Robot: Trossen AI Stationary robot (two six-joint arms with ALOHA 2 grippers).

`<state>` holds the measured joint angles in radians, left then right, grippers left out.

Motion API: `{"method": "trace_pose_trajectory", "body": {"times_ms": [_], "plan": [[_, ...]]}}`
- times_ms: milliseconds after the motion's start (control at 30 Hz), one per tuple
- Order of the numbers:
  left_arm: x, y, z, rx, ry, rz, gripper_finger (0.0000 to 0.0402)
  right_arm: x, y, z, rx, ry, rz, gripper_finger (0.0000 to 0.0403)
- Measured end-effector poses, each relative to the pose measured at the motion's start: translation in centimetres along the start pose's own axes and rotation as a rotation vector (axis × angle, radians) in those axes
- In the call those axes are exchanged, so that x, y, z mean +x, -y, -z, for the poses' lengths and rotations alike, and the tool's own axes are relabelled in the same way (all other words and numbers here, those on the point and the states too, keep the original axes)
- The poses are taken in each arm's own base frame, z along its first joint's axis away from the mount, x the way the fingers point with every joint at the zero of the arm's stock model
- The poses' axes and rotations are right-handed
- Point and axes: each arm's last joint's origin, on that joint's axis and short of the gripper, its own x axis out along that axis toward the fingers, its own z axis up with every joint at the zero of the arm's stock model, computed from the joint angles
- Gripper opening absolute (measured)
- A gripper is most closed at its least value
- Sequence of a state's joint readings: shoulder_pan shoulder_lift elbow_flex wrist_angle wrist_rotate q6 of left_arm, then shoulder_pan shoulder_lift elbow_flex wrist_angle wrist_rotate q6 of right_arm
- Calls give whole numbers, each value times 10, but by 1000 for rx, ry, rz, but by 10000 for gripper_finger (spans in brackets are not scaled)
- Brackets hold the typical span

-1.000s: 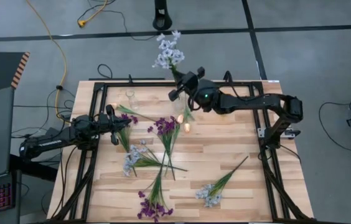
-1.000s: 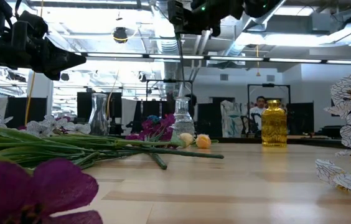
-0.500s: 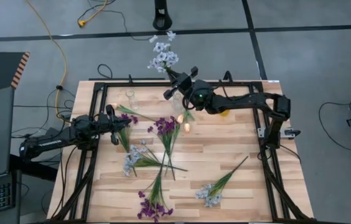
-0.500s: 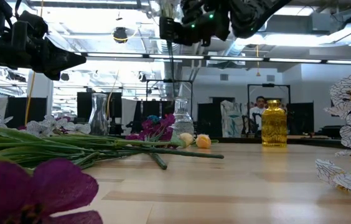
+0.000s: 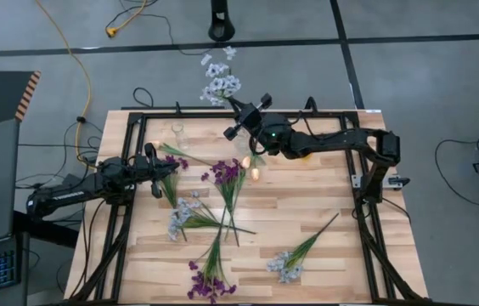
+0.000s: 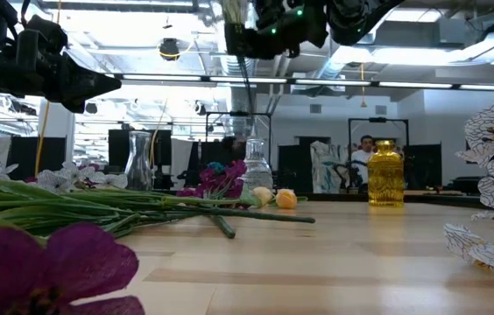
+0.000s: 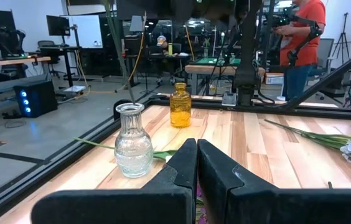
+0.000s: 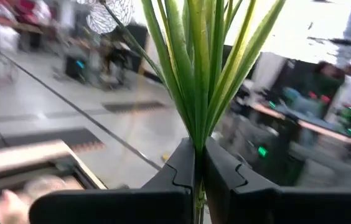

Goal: Sort flowers into vase by color
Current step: Put the top right white flowers into the right transparent vase

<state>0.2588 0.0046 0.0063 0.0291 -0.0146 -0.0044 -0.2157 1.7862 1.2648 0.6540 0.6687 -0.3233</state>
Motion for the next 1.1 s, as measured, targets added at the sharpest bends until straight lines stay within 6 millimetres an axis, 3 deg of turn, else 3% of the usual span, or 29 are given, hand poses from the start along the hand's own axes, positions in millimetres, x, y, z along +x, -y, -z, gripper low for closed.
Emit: {"method": "trace_pose_trajectory", "body": {"times_ms": [200,767,1100], "plan": [[0,0,0,0,0,0,0,1,0,6,8,-50,4,41],[0,0,0,0,0,0,0,13,-17,56,-51,-228,-21,41],[0,0,0,0,0,0,0,12,-18,60,-76,-259,-32,55]]}}
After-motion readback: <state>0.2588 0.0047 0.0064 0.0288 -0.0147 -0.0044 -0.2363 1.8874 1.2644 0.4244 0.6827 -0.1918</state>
